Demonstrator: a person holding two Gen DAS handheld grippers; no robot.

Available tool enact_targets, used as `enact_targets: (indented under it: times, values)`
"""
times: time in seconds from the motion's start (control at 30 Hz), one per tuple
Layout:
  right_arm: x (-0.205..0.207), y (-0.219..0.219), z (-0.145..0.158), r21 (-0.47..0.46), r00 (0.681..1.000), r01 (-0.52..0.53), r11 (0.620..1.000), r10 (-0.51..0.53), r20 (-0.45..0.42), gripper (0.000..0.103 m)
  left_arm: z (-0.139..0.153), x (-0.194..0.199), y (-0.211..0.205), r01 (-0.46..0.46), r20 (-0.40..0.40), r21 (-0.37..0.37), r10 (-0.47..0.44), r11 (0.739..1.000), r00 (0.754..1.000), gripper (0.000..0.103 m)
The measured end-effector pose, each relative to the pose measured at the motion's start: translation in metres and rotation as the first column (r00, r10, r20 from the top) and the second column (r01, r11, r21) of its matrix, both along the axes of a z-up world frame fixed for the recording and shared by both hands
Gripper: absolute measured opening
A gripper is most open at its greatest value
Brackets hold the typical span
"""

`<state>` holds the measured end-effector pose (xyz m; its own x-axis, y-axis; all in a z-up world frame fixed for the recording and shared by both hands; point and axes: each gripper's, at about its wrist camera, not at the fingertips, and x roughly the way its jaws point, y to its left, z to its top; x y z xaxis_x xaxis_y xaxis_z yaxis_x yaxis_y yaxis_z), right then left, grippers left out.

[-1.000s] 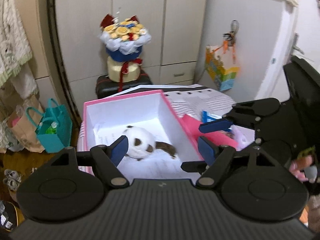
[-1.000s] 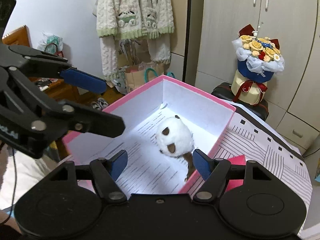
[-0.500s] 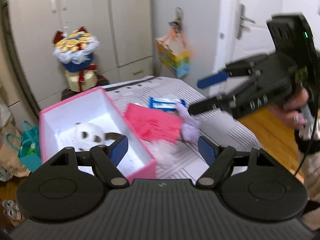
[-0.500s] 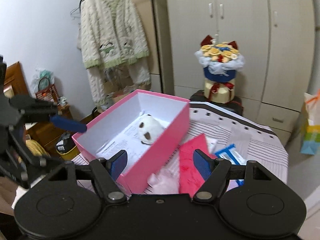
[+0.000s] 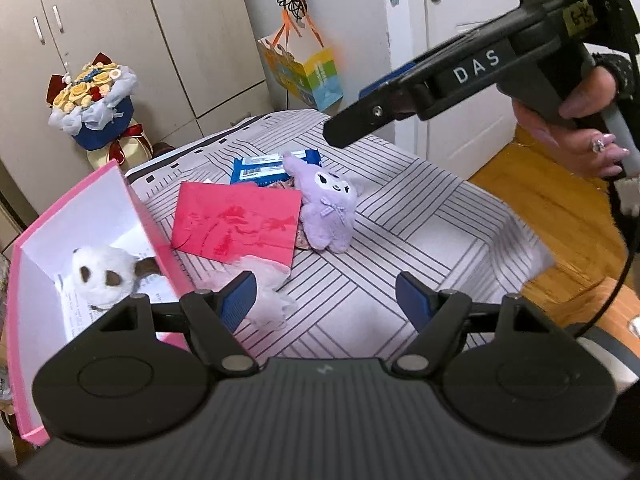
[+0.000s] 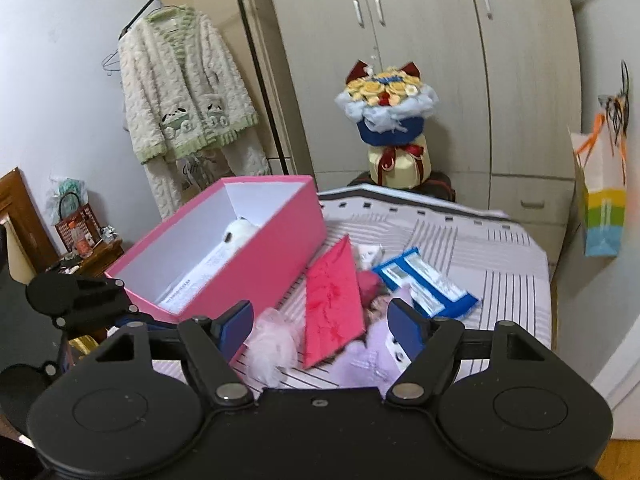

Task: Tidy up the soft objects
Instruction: 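Withdraw the left tool and move the right tool to the purple plush, then grasp the purple plush toy with the right tool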

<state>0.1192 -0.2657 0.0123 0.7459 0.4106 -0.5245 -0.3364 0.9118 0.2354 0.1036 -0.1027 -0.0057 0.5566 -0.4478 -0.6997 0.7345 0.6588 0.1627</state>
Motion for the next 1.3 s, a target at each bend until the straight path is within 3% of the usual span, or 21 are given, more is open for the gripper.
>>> enact_targets:
  times: [0.17,0.47,0.67,0.8,0.87,1.07,1.23,1.3]
  values:
    - [0.007,-0.022,-0.037,0.033,0.999,0.031,0.999,-0.031,-0.010,0.079,-0.025,0.011,-0.017,-0.010,0.033,-0.042,0.011,0.999,0.999,0.073]
    - [0.033,-0.052,-0.093,0.066,0.999,0.003,0.998,-0.001,-0.035,0.079,-0.063,0.049,-0.034,-0.072,-0.062,-0.226,0.059,0.971,0.996,0.067]
    - [0.055,-0.057,-0.108,0.088,0.999,-0.035,0.996,0.037,-0.026,0.079,-0.084,0.063,-0.046,-0.150,-0.048,-0.228,0.143,0.962,0.989,0.062]
    - [0.067,-0.053,-0.111,0.084,0.997,-0.073,0.994,0.075,-0.024,0.079,-0.090,0.066,-0.046,-0.198,-0.136,-0.207,0.172,0.958,0.976,0.062]
    - [0.071,-0.050,-0.113,0.078,0.996,-0.088,0.993,0.091,-0.027,0.079,-0.091,0.066,-0.045,-0.204,-0.157,-0.248,0.169,0.947,0.973,0.060]
    - [0.080,-0.053,-0.124,0.122,0.993,-0.102,0.987,0.108,-0.050,0.080,-0.097,0.071,-0.043,-0.267,-0.146,-0.321,0.231,0.909,0.962,0.035]
    - [0.073,-0.057,-0.129,0.142,0.993,-0.101,0.985,0.108,-0.048,0.073,-0.106,0.077,-0.038,-0.319,-0.205,-0.390,0.256,0.864,0.945,0.031]
    - [0.070,-0.059,-0.130,0.156,0.995,-0.081,0.984,0.090,-0.050,0.068,-0.109,0.076,-0.039,-0.322,-0.195,-0.398,0.263,0.859,0.945,0.030]
